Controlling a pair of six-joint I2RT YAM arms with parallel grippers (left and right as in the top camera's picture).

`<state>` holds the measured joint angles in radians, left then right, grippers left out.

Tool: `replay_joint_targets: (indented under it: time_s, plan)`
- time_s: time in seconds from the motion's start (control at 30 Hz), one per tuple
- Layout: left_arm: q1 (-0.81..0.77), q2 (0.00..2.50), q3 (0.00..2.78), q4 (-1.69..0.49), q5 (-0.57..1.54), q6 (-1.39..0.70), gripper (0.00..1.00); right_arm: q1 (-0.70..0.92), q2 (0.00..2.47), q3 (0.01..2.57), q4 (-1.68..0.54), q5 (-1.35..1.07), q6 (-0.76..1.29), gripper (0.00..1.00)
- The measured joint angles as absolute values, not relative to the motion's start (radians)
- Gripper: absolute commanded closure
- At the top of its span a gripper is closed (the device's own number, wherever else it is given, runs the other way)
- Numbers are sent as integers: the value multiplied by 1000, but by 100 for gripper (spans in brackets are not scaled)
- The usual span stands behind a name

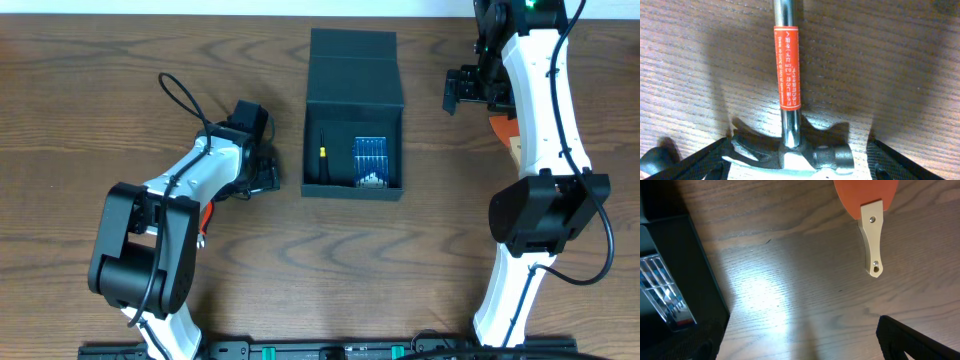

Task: Pack container
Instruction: 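Close the left gripper on the hammer handle near the head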

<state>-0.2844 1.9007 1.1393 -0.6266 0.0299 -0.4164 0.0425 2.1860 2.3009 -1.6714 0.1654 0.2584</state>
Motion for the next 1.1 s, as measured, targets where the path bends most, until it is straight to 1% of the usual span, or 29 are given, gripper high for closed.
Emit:
replay_joint_targets:
  time_s: [0.33, 0.47, 0.57, 1.1]
  plan:
    - [-276, 1904, 1143, -632, 37, -420, 15, 43, 2186, 2301, -1671, 165, 258, 1]
    - [-275, 1904, 1144, -634, 37, -420, 20, 43, 2186, 2301, -1671, 165, 258, 1]
    - [-271, 1904, 1144, -636, 37, -420, 25, 43, 2186, 2301, -1671, 165, 258, 1]
    - [-265, 1906, 1147, -646, 39, -419, 28, 43, 2186, 2301, -1671, 165, 258, 1]
